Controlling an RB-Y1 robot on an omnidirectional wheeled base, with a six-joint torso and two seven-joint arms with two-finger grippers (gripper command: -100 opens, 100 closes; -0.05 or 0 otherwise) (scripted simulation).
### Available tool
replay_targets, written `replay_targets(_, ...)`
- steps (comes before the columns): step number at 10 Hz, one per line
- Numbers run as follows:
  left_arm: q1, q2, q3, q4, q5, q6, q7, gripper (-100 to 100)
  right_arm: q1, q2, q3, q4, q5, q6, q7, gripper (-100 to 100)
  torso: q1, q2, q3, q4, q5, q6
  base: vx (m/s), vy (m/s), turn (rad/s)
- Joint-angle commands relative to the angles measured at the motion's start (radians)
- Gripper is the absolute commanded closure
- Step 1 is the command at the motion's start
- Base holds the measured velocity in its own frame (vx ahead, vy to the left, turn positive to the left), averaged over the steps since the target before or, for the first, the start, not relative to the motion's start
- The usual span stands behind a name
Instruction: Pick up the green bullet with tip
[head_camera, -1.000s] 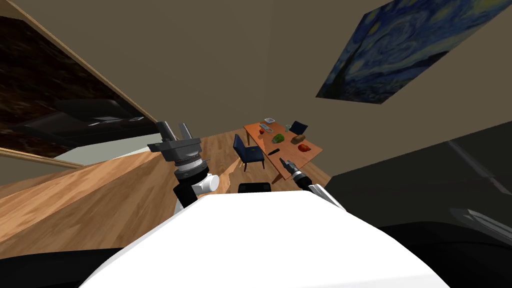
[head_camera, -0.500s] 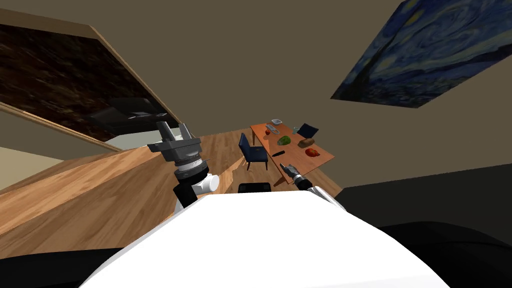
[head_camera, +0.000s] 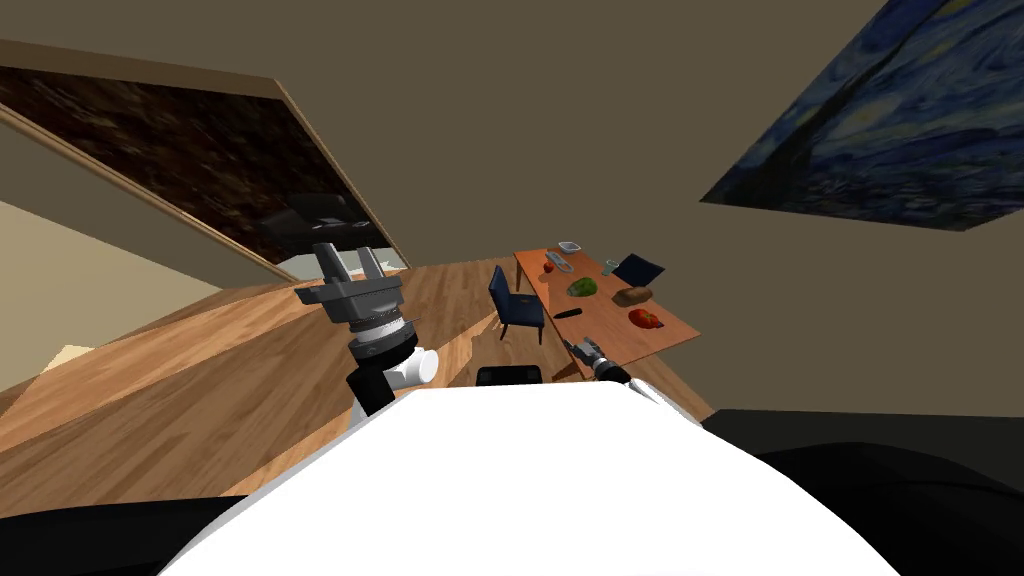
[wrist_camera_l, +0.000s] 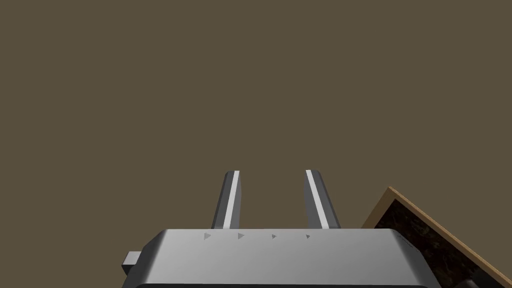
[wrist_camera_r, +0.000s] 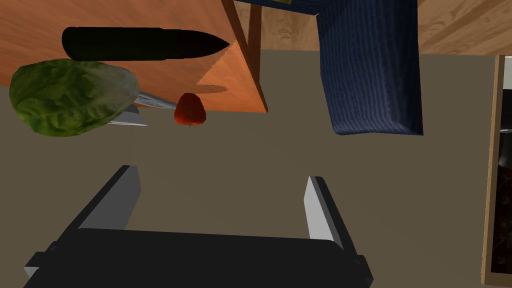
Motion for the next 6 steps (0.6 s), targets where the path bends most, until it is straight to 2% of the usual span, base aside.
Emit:
replay_targets(1, 0.000, 0.000, 0.000, 0.000, 0.000, 0.000, 0.000, 0, 0.012, -0.013, 0.006, 0.015, 0.039, 0.005, 0.007, -100, 0.000, 0.000, 0.000, 0.000, 0.000, 0.000, 0.025, -0.011, 0.163)
replay_targets(2, 0.000, 0.000, 0.000, 0.000, 0.000, 0.000, 0.000, 0, 0.017, -0.049, 0.032, 0.047, 0.075, 0.026, 0.016, -100, 0.000, 0.000, 0.000, 0.000, 0.000, 0.001, 0.039, -0.004, 0.344)
replay_targets(3, 0.000, 0.000, 0.000, 0.000, 0.000, 0.000, 0.000, 0, 0.017, -0.049, 0.032, 0.047, 0.091, 0.026, 0.016, -100, 0.000, -0.001, 0.000, 0.000, 0.000, 0.000, 0.040, -0.009, 0.146)
replay_targets(4, 0.000, 0.000, 0.000, 0.000, 0.000, 0.000, 0.000, 0, 0.023, -0.084, 0.058, 0.080, 0.131, 0.045, 0.024, -100, 0.000, -0.001, -0.001, 0.000, 0.000, 0.001, 0.046, 0.001, 0.282)
replay_targets(5, 0.000, 0.000, 0.000, 0.000, 0.000, 0.000, 0.000, 0, 0.023, -0.084, 0.058, 0.080, 0.141, 0.045, 0.024, -100, 0.000, -0.002, -0.001, 0.000, 0.000, 0.000, 0.045, -0.008, 0.124)
replay_targets(6, 0.000, 0.000, 0.000, 0.000, 0.000, 0.000, 0.000, 0, 0.029, -0.118, 0.085, 0.112, 0.176, 0.062, 0.032, -100, 0.000, -0.002, -0.001, 0.000, 0.000, 0.001, 0.062, -0.011, 0.300)
